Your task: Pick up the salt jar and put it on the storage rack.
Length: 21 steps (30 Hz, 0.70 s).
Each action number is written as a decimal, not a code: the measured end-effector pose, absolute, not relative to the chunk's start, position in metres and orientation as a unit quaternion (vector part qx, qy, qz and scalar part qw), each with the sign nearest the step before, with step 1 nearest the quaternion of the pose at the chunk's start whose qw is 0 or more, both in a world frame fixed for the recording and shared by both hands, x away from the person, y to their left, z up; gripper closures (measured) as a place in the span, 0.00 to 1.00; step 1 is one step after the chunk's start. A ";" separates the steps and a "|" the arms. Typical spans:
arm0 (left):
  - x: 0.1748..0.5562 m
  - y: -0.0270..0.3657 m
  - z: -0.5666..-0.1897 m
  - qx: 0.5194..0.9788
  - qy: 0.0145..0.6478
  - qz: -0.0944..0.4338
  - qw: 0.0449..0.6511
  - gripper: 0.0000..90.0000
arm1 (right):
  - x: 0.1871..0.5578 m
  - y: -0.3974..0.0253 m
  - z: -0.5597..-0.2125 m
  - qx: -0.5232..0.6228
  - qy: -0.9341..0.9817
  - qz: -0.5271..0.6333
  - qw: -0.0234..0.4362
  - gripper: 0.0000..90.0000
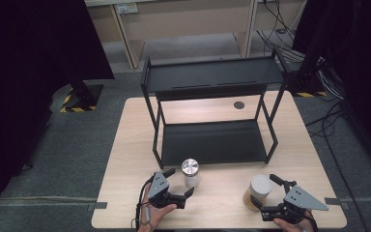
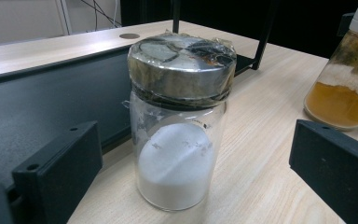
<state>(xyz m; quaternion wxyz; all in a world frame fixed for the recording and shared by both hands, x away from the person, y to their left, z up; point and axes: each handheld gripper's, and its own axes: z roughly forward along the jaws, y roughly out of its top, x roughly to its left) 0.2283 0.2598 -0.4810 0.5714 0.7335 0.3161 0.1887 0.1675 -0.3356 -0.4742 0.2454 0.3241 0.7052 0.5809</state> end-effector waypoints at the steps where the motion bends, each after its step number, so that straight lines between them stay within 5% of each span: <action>1: 0.229 0.260 -0.481 0.733 0.317 0.188 0.572 0.02 | 0.167 -0.336 -0.474 0.324 0.705 0.581 0.245 0.00; 21: 0.231 0.258 -0.482 0.733 0.318 0.185 0.572 0.02 | 0.168 -0.335 -0.475 0.325 0.704 0.583 0.242 0.00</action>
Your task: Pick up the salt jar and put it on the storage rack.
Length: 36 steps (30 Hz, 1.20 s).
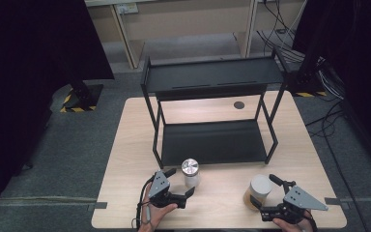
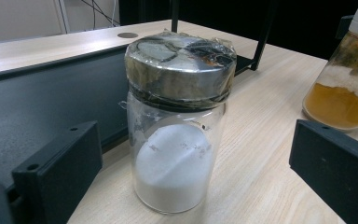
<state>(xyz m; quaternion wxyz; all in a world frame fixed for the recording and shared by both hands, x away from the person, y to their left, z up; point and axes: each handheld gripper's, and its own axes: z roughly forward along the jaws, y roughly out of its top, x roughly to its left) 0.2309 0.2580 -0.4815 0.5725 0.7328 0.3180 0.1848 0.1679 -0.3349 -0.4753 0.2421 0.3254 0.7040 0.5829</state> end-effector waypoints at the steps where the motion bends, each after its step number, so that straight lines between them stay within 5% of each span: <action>1: 0.231 0.258 -0.481 0.733 0.318 0.185 0.572 0.02 | 0.168 -0.335 -0.475 0.327 0.703 0.583 0.243 0.00; 36: 0.260 0.234 -0.478 0.743 0.304 0.197 0.563 0.03 | 0.168 -0.335 -0.476 0.328 0.701 0.586 0.242 0.00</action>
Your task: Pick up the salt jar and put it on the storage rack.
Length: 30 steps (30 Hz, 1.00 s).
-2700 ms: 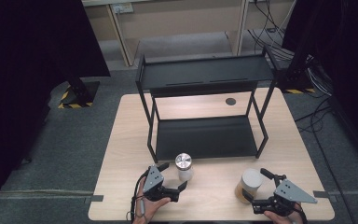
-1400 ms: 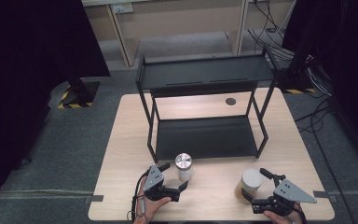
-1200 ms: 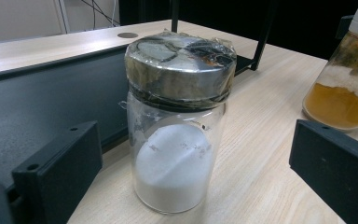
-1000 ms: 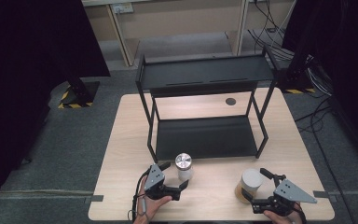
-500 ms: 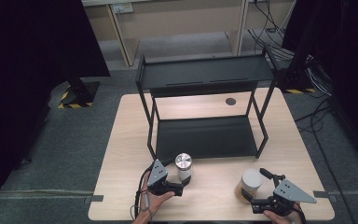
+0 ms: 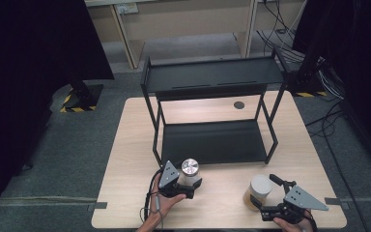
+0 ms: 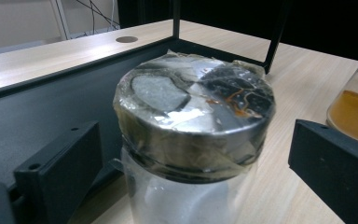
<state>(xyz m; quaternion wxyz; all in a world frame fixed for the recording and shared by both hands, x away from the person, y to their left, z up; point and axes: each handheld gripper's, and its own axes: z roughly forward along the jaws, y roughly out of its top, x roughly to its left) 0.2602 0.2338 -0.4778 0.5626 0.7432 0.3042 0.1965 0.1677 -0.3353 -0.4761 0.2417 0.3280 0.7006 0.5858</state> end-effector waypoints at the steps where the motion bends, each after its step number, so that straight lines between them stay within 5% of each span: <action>1: 0.260 0.234 -0.478 0.743 0.304 0.197 0.563 0.03 | 0.168 -0.335 -0.476 0.328 0.700 0.586 0.241 0.00; 30: 0.274 0.231 -0.481 0.756 0.294 0.190 0.553 0.34 | 0.168 -0.336 -0.477 0.332 0.698 0.588 0.238 0.00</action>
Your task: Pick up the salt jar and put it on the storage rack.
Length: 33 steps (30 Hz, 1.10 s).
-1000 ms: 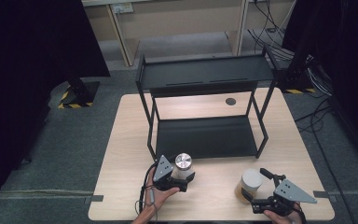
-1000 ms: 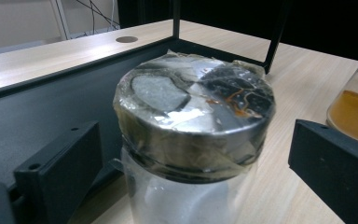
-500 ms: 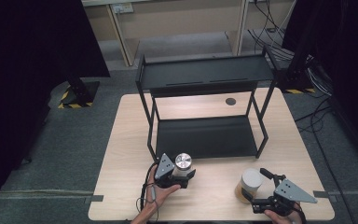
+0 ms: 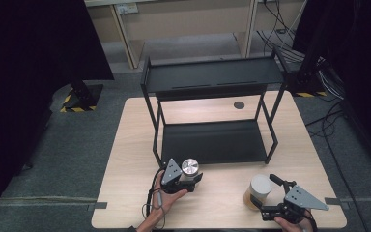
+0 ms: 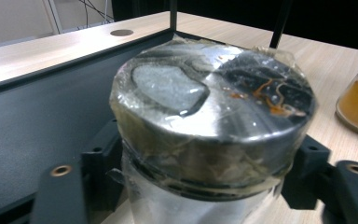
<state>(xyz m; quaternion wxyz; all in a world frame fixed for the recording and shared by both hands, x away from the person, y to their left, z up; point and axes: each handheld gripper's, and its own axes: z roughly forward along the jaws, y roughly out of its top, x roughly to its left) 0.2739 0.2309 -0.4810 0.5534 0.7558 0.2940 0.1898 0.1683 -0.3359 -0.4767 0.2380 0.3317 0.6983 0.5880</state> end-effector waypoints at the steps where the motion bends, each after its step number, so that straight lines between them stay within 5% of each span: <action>1: 0.274 0.231 -0.480 0.757 0.293 0.190 0.553 0.34 | 0.168 -0.336 -0.477 0.332 0.698 0.588 0.238 0.00; 33: 0.271 0.234 -0.466 0.754 0.286 0.176 0.564 0.35 | 0.168 -0.337 -0.476 0.329 0.696 0.593 0.239 0.00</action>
